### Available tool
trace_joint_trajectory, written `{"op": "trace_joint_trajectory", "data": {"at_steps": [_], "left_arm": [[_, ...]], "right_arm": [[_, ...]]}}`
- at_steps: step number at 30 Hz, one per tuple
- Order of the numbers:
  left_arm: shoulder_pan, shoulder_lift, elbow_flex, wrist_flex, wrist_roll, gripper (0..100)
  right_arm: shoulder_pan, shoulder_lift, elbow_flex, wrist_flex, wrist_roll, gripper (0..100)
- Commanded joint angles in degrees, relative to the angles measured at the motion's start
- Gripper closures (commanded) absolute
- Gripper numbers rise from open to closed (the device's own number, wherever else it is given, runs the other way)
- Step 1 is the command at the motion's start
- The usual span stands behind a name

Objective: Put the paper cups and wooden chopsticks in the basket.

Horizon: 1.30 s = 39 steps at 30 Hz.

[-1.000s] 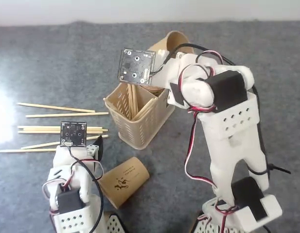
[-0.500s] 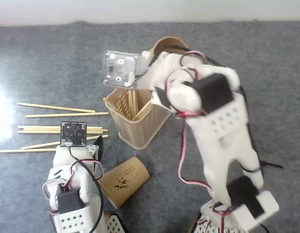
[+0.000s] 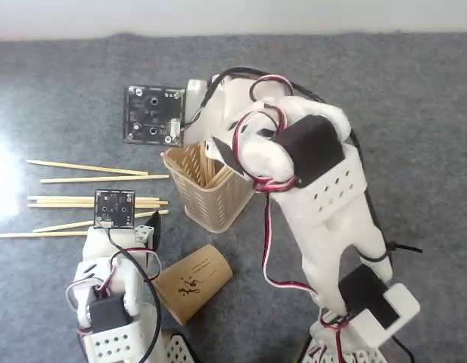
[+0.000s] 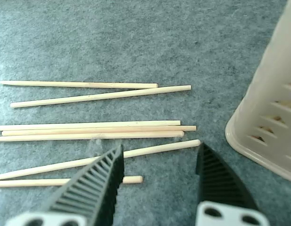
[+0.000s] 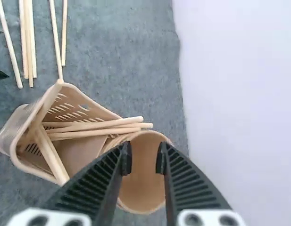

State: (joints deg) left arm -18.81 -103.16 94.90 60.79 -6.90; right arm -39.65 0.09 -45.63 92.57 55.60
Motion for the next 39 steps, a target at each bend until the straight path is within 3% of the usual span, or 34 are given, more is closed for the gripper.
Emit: {"op": "trace_joint_trajectory", "data": {"at_steps": [1,6,12,16,23,30,39], "left_arm": [[0.44,-1.05,-0.31,-1.41,-0.44,76],[0.44,-1.05,-0.31,-1.41,-0.44,76],[0.00,-1.05,-0.40,-2.20,-0.35,76],[0.09,-1.05,-0.66,-2.29,2.90,76],[-0.18,-0.97,-12.88,7.47,-2.02,76],[-5.63,-0.79,-14.99,5.98,-14.59,76],[-7.47,-0.53,-31.43,16.44,-35.52,76]], "right_arm": [[2.68,-0.04,-2.37,-0.40,-0.62,90.4],[6.02,-0.66,-2.73,0.04,-0.62,90.4],[15.43,-8.48,-4.40,10.59,-1.67,90.8],[24.04,-13.85,5.63,9.89,-10.37,90.8],[33.71,-18.42,29.89,7.60,-16.88,90.8],[33.63,-21.85,54.68,-7.96,-20.57,90.8],[33.10,-33.36,83.87,-30.55,-23.74,90.8]]}}
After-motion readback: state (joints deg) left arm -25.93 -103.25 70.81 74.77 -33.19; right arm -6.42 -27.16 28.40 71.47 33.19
